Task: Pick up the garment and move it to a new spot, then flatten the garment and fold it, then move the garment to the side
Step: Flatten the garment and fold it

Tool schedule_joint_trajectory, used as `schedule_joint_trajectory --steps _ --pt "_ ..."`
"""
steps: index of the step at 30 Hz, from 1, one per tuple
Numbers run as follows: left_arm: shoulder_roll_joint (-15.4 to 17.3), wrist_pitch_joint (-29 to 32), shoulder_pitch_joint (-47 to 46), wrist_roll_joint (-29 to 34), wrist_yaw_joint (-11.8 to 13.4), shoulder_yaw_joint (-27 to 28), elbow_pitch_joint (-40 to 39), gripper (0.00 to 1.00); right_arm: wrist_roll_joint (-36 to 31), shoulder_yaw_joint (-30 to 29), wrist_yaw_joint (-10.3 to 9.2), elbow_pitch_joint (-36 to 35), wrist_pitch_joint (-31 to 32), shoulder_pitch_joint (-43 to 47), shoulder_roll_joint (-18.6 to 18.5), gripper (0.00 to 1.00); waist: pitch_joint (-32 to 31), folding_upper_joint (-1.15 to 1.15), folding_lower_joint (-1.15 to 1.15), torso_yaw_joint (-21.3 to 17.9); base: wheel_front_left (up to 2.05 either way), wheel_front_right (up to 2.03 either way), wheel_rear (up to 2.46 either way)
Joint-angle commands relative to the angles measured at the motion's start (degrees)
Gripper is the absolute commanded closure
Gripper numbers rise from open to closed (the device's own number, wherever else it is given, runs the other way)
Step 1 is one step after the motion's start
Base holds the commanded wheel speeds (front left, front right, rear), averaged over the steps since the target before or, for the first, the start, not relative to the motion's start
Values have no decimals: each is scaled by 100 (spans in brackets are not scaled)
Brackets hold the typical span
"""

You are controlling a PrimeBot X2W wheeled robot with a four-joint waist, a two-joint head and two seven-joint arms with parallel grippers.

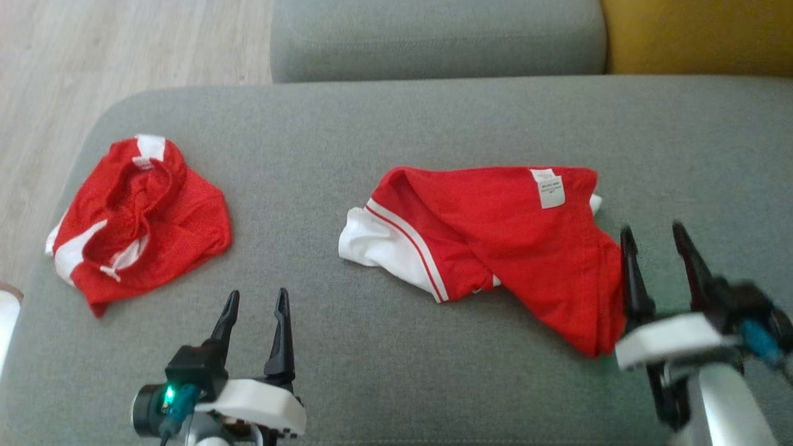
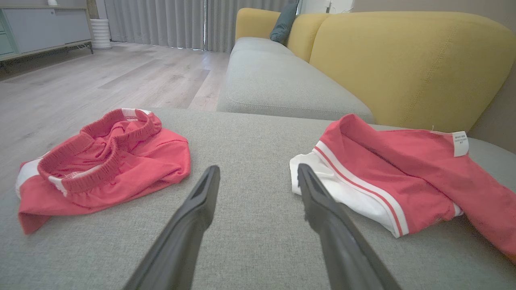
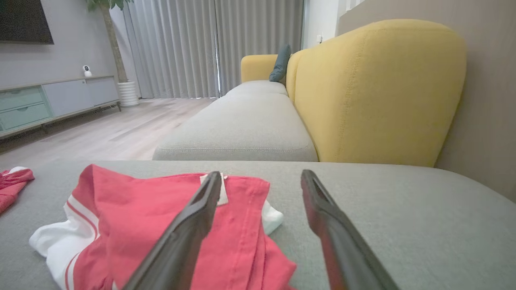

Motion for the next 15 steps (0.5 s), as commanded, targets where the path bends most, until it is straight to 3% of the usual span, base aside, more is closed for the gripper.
schedule_joint_trajectory --steps 1,7,15 --pt "-29 -71 -349 41 59 150 -252 0 -1 165 43 -16 209 -625 -30 0 202 0 0 39 0 0 0" --pt "-29 -71 -491 23 81 71 -310 0 -78 157 43 577 913 -1548 -82 0 524 0 0 141 0 0 0" --pt "-29 -71 -674 -39 109 -87 -308 0 449 290 43 1764 1935 -2523 -667 0 835 0 0 444 0 0 0"
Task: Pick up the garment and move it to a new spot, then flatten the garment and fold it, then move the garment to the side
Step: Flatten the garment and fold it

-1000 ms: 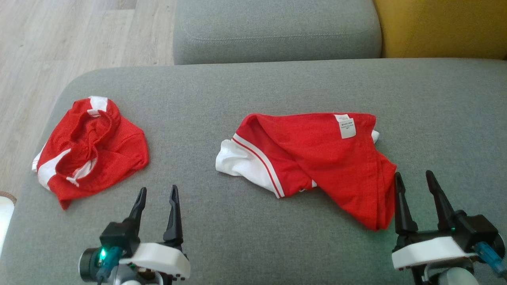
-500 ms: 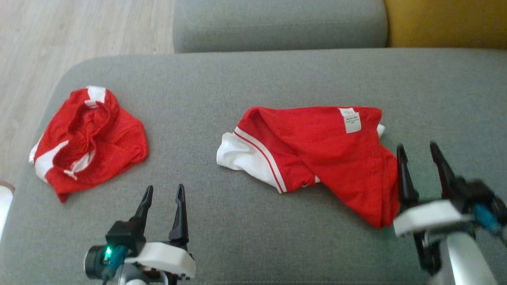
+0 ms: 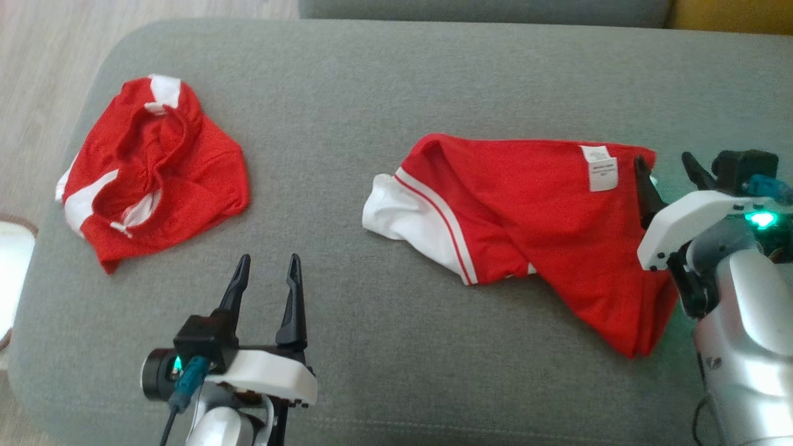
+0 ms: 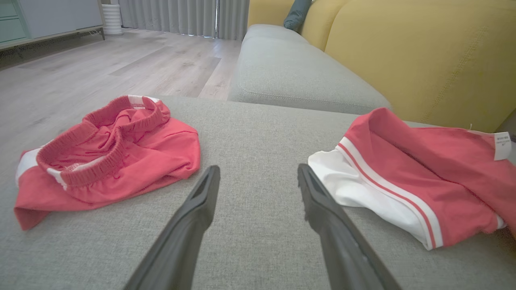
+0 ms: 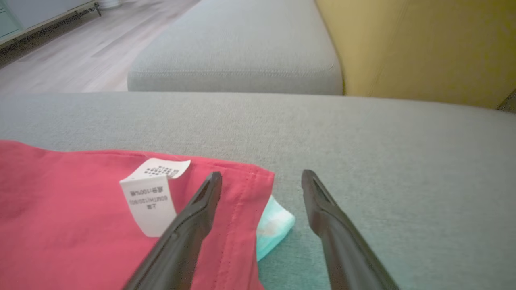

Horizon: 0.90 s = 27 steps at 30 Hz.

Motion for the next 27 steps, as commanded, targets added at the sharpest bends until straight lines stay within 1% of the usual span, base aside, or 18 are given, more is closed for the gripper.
schedule_joint_trajectory --steps 1,7,12,13,14,16,17,22,27 --pt "-14 -71 -226 -21 26 134 -191 0 147 184 43 -86 63 -249 -43 0 88 0 0 94 0 0 0" --pt "-14 -71 -277 -25 34 68 -200 0 1008 544 43 455 585 -577 -265 0 197 0 0 227 0 0 0" --pt "-14 -71 -304 -11 40 42 -195 0 1699 973 43 694 978 -730 -430 0 241 0 0 277 0 0 0" --pt "-14 -71 -304 -9 41 41 -193 0 1827 1075 43 703 1019 -741 -457 15 243 0 0 281 0 0 0" --pt "-14 -71 -304 -5 41 42 -190 0 1948 1166 43 706 1044 -751 -486 33 246 0 0 283 0 0 0" --pt "-14 -71 -298 4 40 49 -186 0 2188 1399 43 711 1000 -783 -593 94 244 0 0 278 0 0 0" --pt "-14 -71 -296 8 40 51 -184 0 2232 1447 43 705 914 -804 -627 100 243 0 0 274 0 0 0" --pt "-14 -71 -292 25 42 70 -163 0 2235 1718 43 576 346 -935 -777 100 209 0 0 218 0 0 0" --pt "-14 -71 -246 30 49 109 -148 0 2142 2028 43 41 -210 -960 -867 100 113 0 0 72 0 0 0"
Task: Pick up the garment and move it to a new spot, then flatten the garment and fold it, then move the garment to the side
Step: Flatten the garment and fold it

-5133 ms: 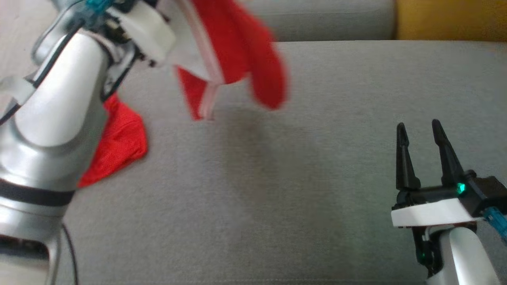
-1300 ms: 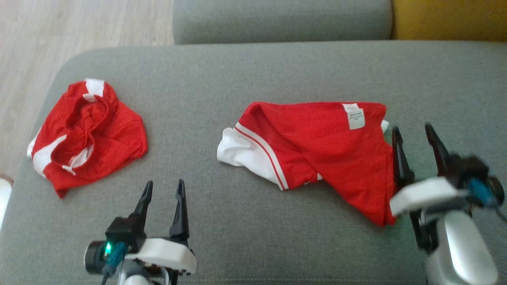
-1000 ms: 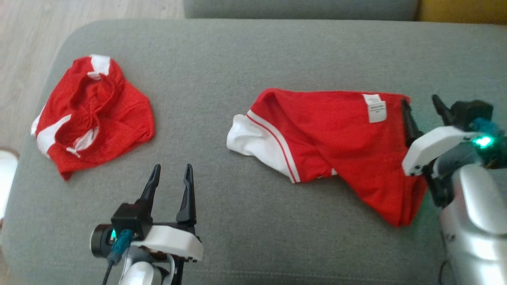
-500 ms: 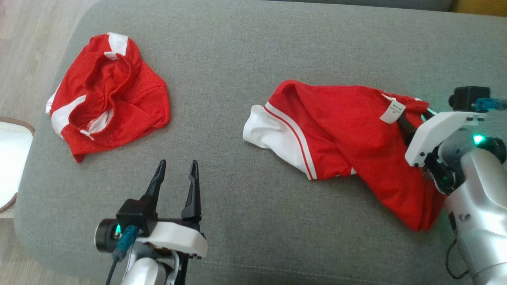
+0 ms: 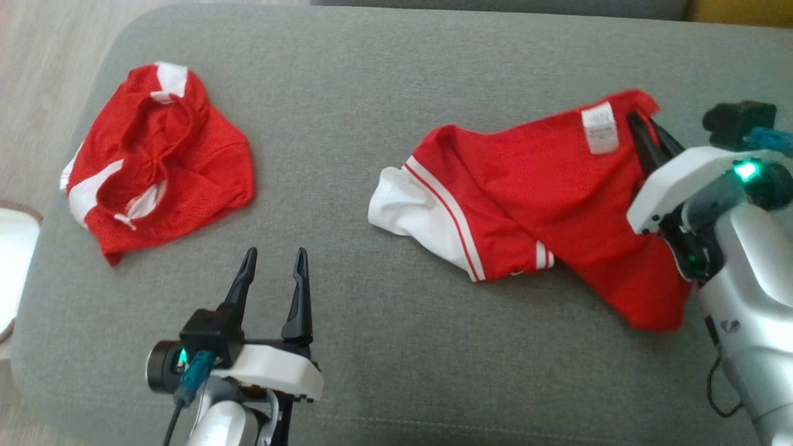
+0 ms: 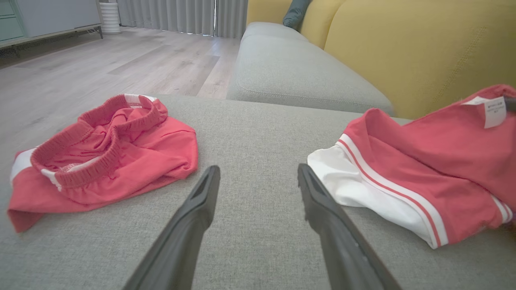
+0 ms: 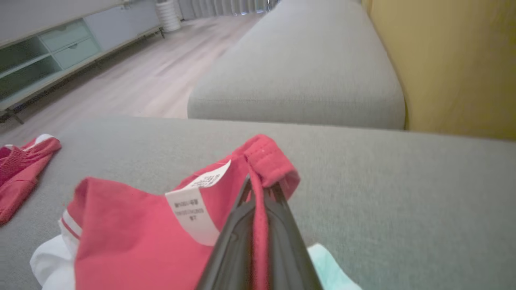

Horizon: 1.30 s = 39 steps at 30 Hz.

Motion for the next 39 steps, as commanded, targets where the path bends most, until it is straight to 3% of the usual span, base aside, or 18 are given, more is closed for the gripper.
schedule_joint_trajectory --steps 1,9,16,24,25,26,27,28,33,39 --pt "-11 -71 -122 34 41 216 -156 0 -89 158 43 -384 -154 -153 -81 100 -50 0 0 -82 0 0 0" --pt "-12 -71 -88 23 33 217 -144 0 -181 840 43 -2060 -148 578 -98 100 -171 0 0 -263 0 0 0" --pt "-12 -71 -45 27 45 288 -151 0 -168 1456 43 -3744 522 2110 -305 100 -271 0 0 -416 0 0 0" --pt "-12 -71 -40 31 18 349 -188 0 -271 1810 43 -4099 782 3183 -161 99 -322 0 0 -667 0 0 0" --pt "-12 -71 -41 32 18 354 -189 0 -313 1874 43 -4067 771 3232 -133 70 -328 0 0 -692 0 0 0" --pt "-12 -71 -40 33 18 358 -190 0 -314 1951 43 -4033 776 3280 -100 31 -335 0 0 -713 0 0 0" --pt "-12 -71 -37 35 16 362 -188 0 -298 2003 43 -4005 763 3320 -62 5 -343 0 0 -731 0 0 0" --pt "-12 -71 -32 37 12 364 -183 0 -292 2037 43 -3980 745 3349 -31 0 -352 0 0 -746 0 0 0" --pt "-12 -71 -9 36 3 368 -160 0 -210 2058 43 -4041 680 3385 -9 0 -401 0 0 -814 0 0 0" --pt "-12 -71 8 21 15 343 -162 0 -213 1386 43 -4421 604 3250 -18 0 -440 0 0 -855 0 0 0"
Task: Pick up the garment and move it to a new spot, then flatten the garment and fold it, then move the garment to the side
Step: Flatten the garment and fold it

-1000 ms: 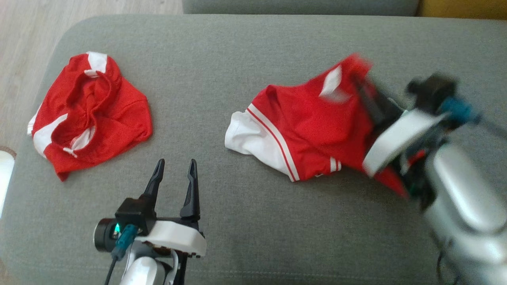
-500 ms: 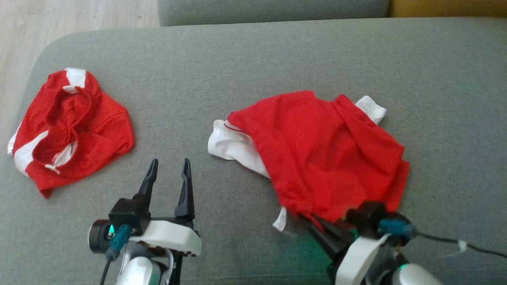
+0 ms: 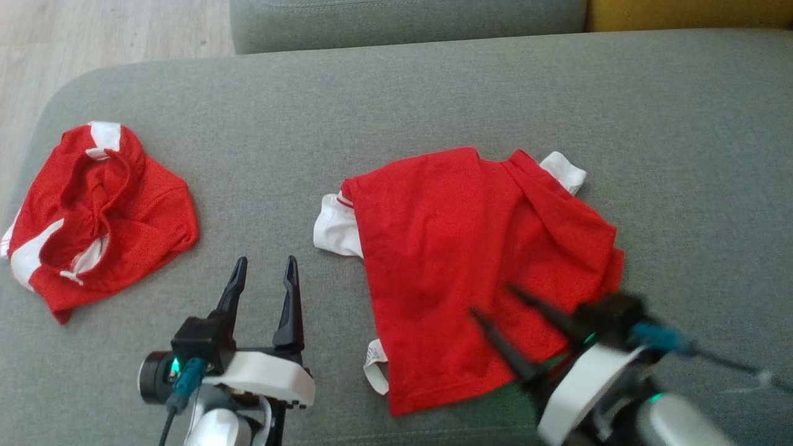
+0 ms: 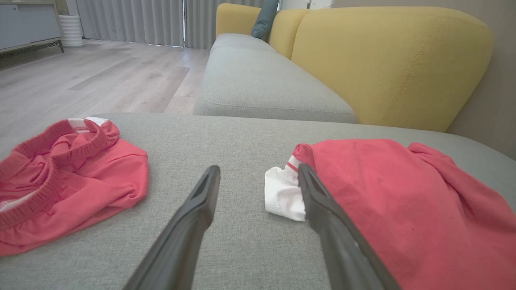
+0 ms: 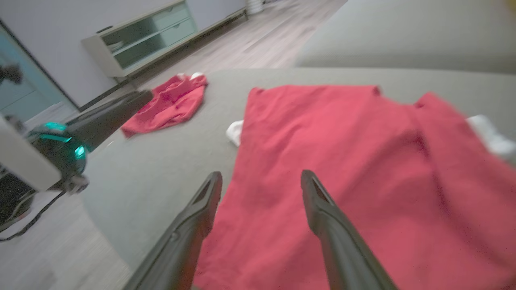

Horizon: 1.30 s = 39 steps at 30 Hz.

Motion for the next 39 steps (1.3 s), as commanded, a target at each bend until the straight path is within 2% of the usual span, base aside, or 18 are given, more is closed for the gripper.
schedule_joint_trajectory --steps 1,6,12,14,28,29,30,31,39 --pt "-12 -71 -129 14 26 183 -181 0 -76 -198 43 -262 -60 -243 -38 0 1 0 0 -5 0 0 0" --pt "-12 -71 -172 3 26 131 -205 0 -476 -955 43 -38 63 -687 -185 0 62 0 0 56 0 0 0" --pt "-12 -71 -275 -7 27 100 -223 0 -944 -1276 43 1062 119 -1460 -507 0 236 0 0 276 0 0 0" --pt "-12 -71 -338 -13 29 83 -236 0 -1054 -1274 43 1714 82 -1813 -608 0 339 0 0 439 0 0 0" --pt "-12 -71 -449 -90 101 18 -304 0 -539 -696 43 3591 183 -2746 -542 0 638 0 0 954 0 0 0" --pt "-12 -71 -450 -96 104 11 -303 0 -497 -638 43 3664 179 -2795 -546 26 639 0 0 982 0 0 0" --pt "-12 -71 -446 -102 108 8 -301 0 -458 -593 43 3726 159 -2847 -556 67 634 0 0 1004 0 0 0" --pt "-12 -71 -440 -106 110 5 -301 0 -429 -545 43 3777 133 -2903 -577 100 632 0 0 1022 0 0 0" --pt "-12 -71 -380 -131 132 -46 -313 0 -483 -378 43 4021 -173 -3578 -836 100 566 0 0 1174 0 0 0"
